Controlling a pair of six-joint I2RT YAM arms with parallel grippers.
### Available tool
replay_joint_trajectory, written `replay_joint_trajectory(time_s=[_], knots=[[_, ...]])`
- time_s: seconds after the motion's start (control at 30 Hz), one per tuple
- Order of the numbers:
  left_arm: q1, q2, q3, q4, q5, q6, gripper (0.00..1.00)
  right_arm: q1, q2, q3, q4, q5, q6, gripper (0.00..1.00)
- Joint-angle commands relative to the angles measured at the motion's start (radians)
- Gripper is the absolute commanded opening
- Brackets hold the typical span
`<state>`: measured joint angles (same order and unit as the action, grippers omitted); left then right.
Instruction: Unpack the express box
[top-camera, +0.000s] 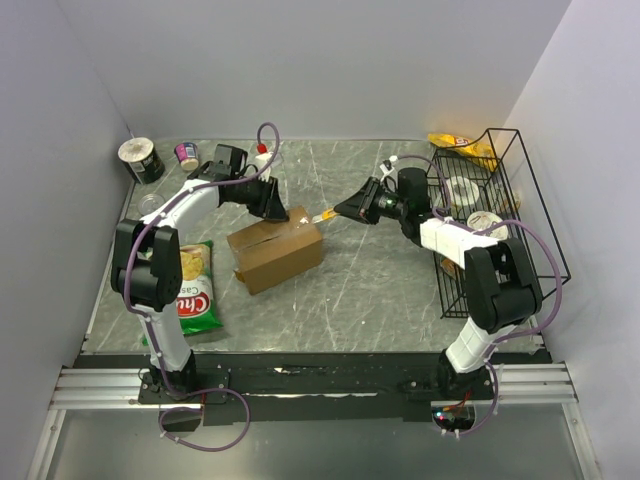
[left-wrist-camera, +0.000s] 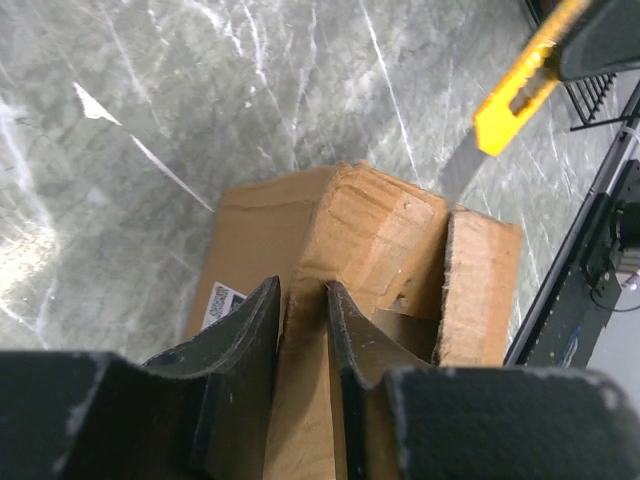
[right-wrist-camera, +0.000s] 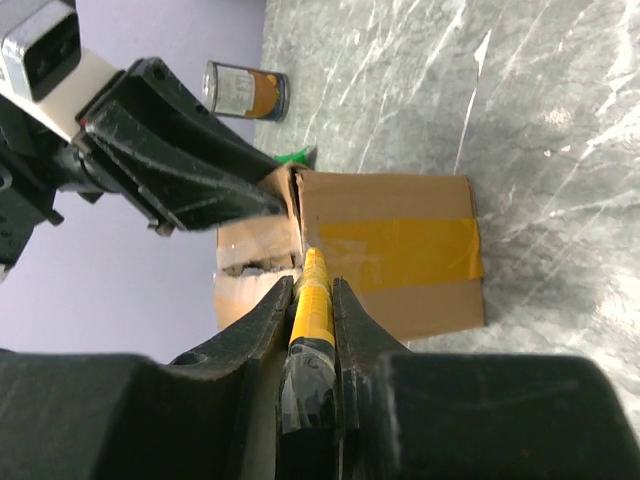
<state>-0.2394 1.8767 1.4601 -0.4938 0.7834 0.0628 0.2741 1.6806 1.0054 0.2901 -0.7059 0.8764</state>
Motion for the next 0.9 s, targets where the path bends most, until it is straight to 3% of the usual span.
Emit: replay_joint_trajectory(time_s=[0.0,0.2,0.7,0.87], knots=[[0.037,0.033,0.008,0.023,-0.217,0.015,0.01,-0.012,-0.047,-0.030,-0.088,-0.108,-0.088,0.00],[0.042,0.032,0.005,0.029,-0.243,0.015,0.01,-0.013,-0.065,-0.027,-0.129,-0.144,-0.149,0.00],[0.045,0.033,0.011,0.037,-0.227,0.014,0.01,-0.059,-0.202,-0.017,-0.443,-0.211,-0.413,0.00],[0.031,0.021,0.017,0.028,-0.148,0.038,0.01,-0.076,-0.263,-0.030,-0.395,-0.182,-0.438,0.00]])
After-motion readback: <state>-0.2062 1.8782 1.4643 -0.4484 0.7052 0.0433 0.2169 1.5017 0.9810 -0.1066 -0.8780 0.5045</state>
